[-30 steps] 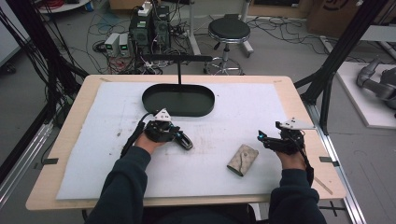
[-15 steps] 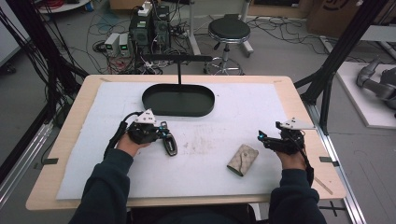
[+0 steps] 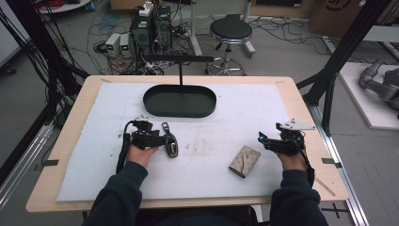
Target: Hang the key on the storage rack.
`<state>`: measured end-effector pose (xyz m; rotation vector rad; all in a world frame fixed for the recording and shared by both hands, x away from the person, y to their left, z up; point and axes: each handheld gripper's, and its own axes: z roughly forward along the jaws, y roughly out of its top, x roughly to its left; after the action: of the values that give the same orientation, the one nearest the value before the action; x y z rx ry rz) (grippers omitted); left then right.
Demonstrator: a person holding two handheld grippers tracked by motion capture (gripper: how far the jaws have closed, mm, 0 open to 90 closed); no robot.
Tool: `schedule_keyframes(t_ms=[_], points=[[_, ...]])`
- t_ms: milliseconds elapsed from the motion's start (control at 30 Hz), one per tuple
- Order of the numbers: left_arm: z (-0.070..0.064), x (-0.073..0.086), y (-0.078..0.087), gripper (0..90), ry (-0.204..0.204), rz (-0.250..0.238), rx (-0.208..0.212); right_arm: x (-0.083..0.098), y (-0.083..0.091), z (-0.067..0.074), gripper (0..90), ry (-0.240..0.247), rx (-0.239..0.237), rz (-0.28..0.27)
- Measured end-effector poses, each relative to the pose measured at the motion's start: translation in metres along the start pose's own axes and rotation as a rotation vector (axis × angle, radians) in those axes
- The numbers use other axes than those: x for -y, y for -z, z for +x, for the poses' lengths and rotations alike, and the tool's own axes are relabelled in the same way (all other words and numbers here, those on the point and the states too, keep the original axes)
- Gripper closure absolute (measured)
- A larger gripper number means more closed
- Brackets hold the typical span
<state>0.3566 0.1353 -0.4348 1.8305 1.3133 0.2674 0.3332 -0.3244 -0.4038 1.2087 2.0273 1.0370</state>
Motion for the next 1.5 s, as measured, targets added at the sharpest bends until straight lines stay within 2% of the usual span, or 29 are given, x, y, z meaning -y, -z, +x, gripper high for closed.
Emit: schedule_keyframes(t_ms=[100,200,267,333,367,433,500,633,733,767,833,867,900,933,967,1133,1233,1333,1500], points=[[-0.015,0.007,-0.002,33.8,0.004,-0.012,-0.031,0.0,0.0,0.0,21.1,0.001,-0.003,-0.001],[-0.027,0.011,-0.008,31.6,-0.031,0.003,-0.081,0.0,0.0,0.0,21.1,0.002,-0.003,0.0],[-0.03,0.012,-0.014,31.4,-0.052,0.026,-0.127,0.0,0.0,0.0,21.1,0.001,-0.001,0.002],[-0.03,0.013,-0.018,31.4,-0.055,0.03,-0.14,0.0,0.0,0.0,21.1,0.0,-0.003,0.0],[-0.032,0.012,-0.018,31.4,-0.073,0.03,-0.141,0.0,0.0,0.0,21.1,0.0,-0.003,0.0],[-0.032,0.011,-0.018,40.2,-0.133,0.057,-0.131,0.0,0.0,-0.001,21.1,-0.002,-0.001,-0.001],[-0.028,0.007,-0.015,48.4,-0.223,0.11,-0.108,0.001,0.001,-0.002,21.1,-0.005,0.0,0.001],[-0.016,0.003,-0.01,48.4,-0.293,0.146,-0.074,0.001,0.002,-0.003,21.1,-0.008,0.001,-0.002],[-0.007,0.005,-0.008,48.2,-0.249,0.118,-0.049,0.001,0.001,-0.002,21.1,-0.006,0.002,-0.002],[-0.006,0.007,-0.008,47.7,-0.249,0.108,-0.048,0.001,0.001,-0.002,21.1,-0.005,-0.001,-0.001],[-0.008,0.008,-0.011,42.9,-0.263,0.094,-0.053,0.0,0.0,0.0,21.1,-0.001,-0.002,0.003],[-0.01,0.009,-0.012,38.9,-0.267,0.088,-0.063,0.0,0.0,0.0,21.1,0.001,-0.002,0.002],[-0.012,0.009,-0.014,38.9,-0.284,0.088,-0.08,-0.001,0.0,0.001,21.1,-0.001,-0.004,0.004],[-0.014,0.01,-0.014,40.8,-0.31,0.085,-0.099,-0.001,0.0,0.001,21.1,0.001,-0.004,0.003],[-0.014,0.01,-0.014,48.0,-0.307,0.082,-0.095,-0.001,0.0,0.001,21.1,0.003,-0.004,0.004],[-0.012,0.009,-0.013,48.4,-0.302,0.084,-0.09,-0.001,0.0,0.0,21.1,0.0,-0.004,0.003],[-0.01,0.007,-0.011,48.5,-0.261,0.074,-0.07,0.0,0.001,-0.001,21.1,0.001,-0.003,-0.001],[-0.009,0.005,-0.002,48.5,-0.238,0.025,-0.042,0.0,0.001,-0.002,21.1,-0.007,-0.001,0.001],[-0.011,-0.012,0.016,48.5,-0.255,-0.029,-0.016,0.0,0.001,-0.001,21.1,-0.006,-0.001,0.001]])
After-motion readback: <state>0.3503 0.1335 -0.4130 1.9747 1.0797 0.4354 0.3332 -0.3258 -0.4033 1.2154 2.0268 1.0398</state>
